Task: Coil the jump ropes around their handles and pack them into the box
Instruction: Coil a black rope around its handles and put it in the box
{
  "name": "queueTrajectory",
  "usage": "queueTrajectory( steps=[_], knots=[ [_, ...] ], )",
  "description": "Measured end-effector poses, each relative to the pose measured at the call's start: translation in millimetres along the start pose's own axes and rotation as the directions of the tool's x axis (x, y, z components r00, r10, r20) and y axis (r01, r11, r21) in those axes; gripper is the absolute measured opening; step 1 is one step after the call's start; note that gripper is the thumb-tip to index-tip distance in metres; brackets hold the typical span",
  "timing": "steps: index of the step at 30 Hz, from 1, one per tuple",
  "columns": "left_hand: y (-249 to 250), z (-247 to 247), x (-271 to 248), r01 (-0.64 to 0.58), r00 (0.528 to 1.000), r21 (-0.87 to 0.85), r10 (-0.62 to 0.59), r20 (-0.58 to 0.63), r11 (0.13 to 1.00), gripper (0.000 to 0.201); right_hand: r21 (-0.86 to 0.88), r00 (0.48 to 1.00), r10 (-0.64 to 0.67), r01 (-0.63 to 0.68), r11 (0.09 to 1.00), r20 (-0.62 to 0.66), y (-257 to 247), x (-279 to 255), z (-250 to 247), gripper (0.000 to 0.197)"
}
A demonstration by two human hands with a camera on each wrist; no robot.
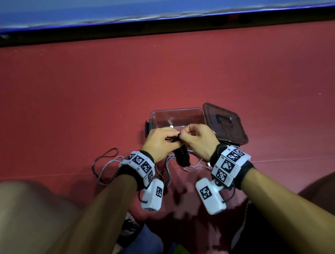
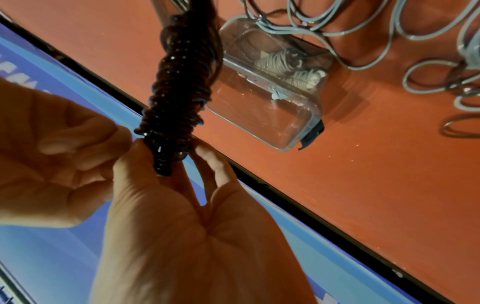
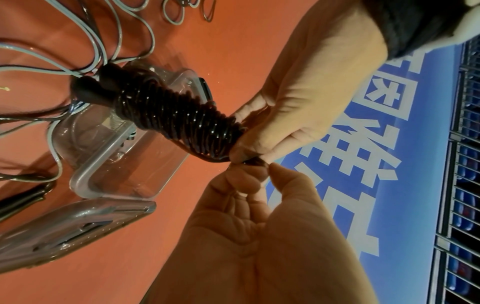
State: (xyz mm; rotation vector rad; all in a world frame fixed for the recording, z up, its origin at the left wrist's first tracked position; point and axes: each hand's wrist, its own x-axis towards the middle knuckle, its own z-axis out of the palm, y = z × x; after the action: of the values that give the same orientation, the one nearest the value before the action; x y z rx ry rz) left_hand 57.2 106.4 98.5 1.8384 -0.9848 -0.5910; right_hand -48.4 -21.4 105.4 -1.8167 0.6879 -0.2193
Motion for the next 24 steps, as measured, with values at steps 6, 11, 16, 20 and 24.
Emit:
queueTrajectory(
  steps=[6, 11, 16, 20, 24],
  knots=[
    [-10, 3, 1, -0.053, 0.998, 0.109, 0.048, 0.045, 0.993, 0.021, -0.010, 1.000, -0.020, 0.020, 1.000, 0.012, -3, -2, 3, 0.014],
    [-16, 3, 2, -0.060, 0.993, 0.128, 0.046, 0.108, 0.990, 0.028, -0.027, 0.999, -0.027, 0.028, 0.999, 0.048, -2, -1, 2, 0.010],
    [-14, 2, 3, 0.075, 0.997, -0.043, -0.075, 0.004, 0.996, 0.029, 0.015, 1.000, -0.008, 0.008, 1.000, -0.004, -5, 4, -1, 0.009],
    [-12, -3, 4, 0.144, 0.987, -0.107, -0.135, 0.090, 0.984, 0.031, -0.048, 0.997, -0.016, 0.012, 0.999, -0.077, -3, 5, -8, 0.014],
    [-6, -2, 1, 0.124, 0.984, -0.138, -0.105, 0.141, 0.983, 0.020, -0.043, 0.997, 0.018, -0.021, 0.999, -0.069, 0, 5, -7, 0.018]
  ],
)
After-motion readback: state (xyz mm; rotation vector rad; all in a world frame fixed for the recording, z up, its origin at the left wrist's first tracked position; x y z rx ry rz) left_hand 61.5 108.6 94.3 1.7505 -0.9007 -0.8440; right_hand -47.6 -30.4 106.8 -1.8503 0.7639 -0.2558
